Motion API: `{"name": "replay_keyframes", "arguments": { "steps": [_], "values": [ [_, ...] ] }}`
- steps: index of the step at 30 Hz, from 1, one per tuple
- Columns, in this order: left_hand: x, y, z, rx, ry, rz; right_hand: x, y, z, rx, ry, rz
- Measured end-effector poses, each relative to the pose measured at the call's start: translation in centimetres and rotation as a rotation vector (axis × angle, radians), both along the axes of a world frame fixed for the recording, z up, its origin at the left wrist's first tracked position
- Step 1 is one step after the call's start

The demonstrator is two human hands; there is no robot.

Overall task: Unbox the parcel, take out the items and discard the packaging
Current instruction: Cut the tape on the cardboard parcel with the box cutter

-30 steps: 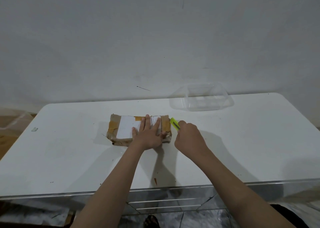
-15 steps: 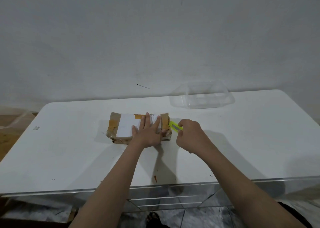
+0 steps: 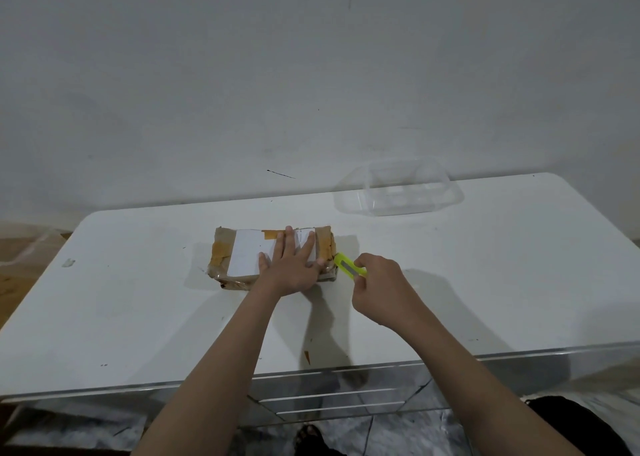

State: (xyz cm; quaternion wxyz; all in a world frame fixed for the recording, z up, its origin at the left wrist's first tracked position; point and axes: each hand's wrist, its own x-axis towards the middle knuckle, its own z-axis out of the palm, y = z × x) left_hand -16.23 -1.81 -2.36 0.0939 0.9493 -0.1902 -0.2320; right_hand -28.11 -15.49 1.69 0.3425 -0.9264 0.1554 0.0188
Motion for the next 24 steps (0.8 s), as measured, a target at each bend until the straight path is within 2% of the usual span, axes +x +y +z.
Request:
{"name": "replay_keyframes", "arguments": {
  "steps": [7, 10, 14, 24],
  "values": [
    [-0.1, 0.0, 0.1, -0.003, -0.001, 0.011, -0.7, -1.7, -0.1, 0.141, 0.056, -0.01],
    [-0.2, -0.1, 0.1, -0.009, -0.004, 0.014, -0.2, -2.6, -0.2, 0.195, 0.007, -0.082],
    [-0.2, -0.1, 0.1, -0.009, -0.01, 0.023, 0.4, -2.0, -0.2, 0.133, -0.136, -0.112],
    [-0.2, -0.1, 0.0, -0.007, -0.013, 0.022, 1.0, -0.5, -0.6, -0.001, -0.113, -0.003]
  ]
}}
